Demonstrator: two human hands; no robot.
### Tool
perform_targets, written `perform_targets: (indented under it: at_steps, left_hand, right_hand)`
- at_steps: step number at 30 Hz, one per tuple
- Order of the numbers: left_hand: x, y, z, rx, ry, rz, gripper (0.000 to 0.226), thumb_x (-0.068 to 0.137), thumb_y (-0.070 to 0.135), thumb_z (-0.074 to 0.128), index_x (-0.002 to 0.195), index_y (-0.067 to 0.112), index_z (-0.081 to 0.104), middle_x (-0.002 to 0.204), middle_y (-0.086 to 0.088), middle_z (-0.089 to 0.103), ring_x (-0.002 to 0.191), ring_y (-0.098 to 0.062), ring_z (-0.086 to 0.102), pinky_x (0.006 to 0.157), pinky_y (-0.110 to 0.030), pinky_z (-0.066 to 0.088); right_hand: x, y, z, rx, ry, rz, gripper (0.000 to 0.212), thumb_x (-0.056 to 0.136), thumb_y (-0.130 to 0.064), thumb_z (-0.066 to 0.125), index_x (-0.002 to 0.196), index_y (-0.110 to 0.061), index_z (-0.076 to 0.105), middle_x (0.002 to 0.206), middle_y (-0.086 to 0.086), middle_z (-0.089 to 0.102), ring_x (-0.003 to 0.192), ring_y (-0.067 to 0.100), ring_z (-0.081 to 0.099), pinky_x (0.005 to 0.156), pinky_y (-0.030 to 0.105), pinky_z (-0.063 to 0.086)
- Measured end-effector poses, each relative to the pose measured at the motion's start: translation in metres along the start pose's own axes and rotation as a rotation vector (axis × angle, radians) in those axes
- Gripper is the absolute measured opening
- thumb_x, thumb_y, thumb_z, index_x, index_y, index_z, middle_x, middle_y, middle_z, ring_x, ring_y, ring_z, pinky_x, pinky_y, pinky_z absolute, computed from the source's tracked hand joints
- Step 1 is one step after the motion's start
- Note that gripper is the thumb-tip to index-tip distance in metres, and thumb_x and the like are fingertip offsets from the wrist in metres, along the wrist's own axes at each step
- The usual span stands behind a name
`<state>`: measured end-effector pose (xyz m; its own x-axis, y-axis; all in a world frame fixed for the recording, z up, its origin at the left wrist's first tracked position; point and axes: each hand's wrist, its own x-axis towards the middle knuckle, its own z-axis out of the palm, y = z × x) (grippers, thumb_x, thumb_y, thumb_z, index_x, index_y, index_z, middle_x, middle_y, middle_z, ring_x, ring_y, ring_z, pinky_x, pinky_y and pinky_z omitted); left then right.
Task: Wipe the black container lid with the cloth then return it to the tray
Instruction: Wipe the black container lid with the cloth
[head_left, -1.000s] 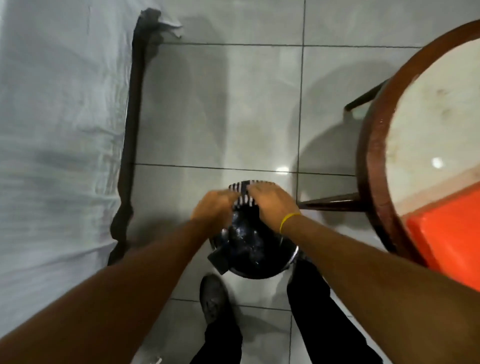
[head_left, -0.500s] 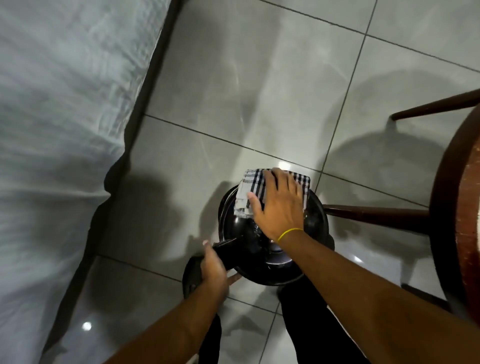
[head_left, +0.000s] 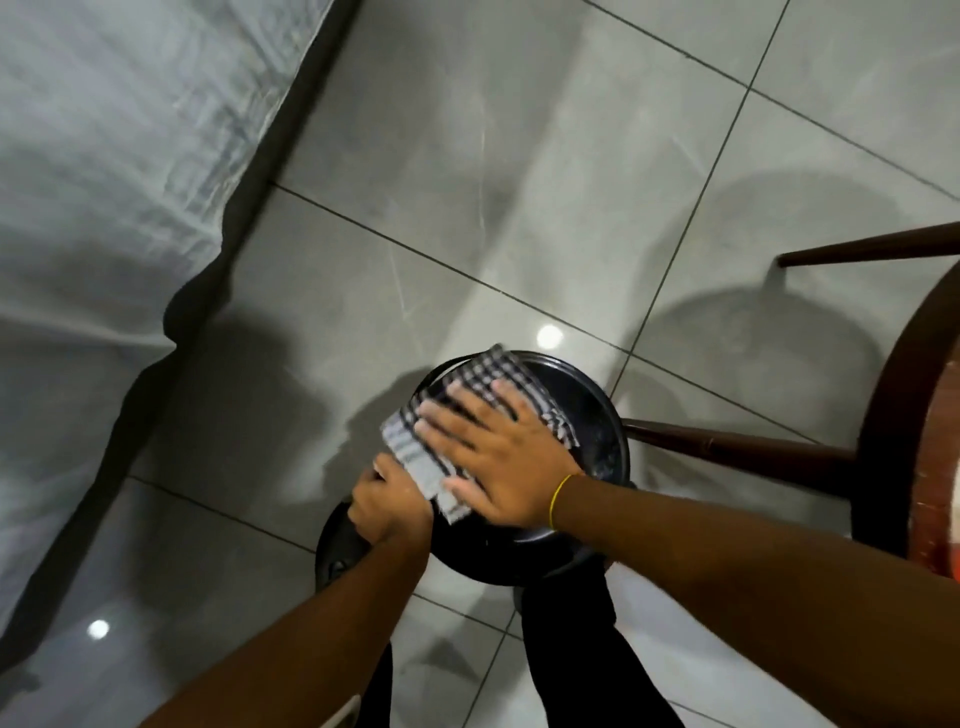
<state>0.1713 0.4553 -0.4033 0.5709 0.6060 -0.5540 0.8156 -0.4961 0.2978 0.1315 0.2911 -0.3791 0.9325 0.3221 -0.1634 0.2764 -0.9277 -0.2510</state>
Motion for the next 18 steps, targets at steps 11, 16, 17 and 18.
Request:
perform_targets:
  at_steps: [11,16,17,18]
  left_hand:
    - [-0.002,-0.004,0.009,-0.088,0.166,-0.094,0.065,0.087,0.050,0.036,0.099,-0.001,0.075,0.098,-0.031,0.072,0.091,-0.046,0.064,0.085,-0.047,0.050]
    - [0.000,-0.004,0.010,-0.130,0.174,-0.098,0.054,0.089,0.047,0.037,0.081,0.004,0.068,0.077,-0.018,0.060,0.079,-0.035,0.057,0.073,-0.039,0.040]
    - [-0.001,-0.004,0.010,-0.134,0.165,-0.104,0.050,0.089,0.047,0.036,0.073,0.007,0.062,0.073,-0.014,0.057,0.076,-0.032,0.055,0.072,-0.037,0.038]
    - [-0.002,-0.003,0.010,-0.140,0.155,-0.109,0.049,0.090,0.047,0.035,0.066,0.009,0.055,0.067,-0.011,0.055,0.073,-0.031,0.054,0.071,-0.037,0.038]
  right_hand:
    - [0.002,0.011,0.007,0.021,0.115,0.073,0.073,0.103,-0.066,0.047,0.169,-0.034,0.041,0.180,-0.002,0.034,0.168,0.034,0.028,0.130,0.071,0.015]
    - [0.002,-0.009,0.004,0.095,0.189,0.918,0.073,0.103,-0.069,0.042,0.167,-0.036,0.038,0.178,-0.004,0.033,0.165,0.036,0.030,0.124,0.077,0.022]
    - [0.004,-0.011,0.002,0.109,0.204,1.089,0.072,0.103,-0.069,0.042,0.166,-0.035,0.040,0.177,-0.003,0.036,0.164,0.037,0.032,0.122,0.077,0.025]
    - [0.007,-0.017,-0.001,0.126,0.211,1.257,0.071,0.102,-0.069,0.043,0.164,-0.034,0.041,0.175,-0.001,0.038,0.162,0.037,0.034,0.121,0.076,0.029]
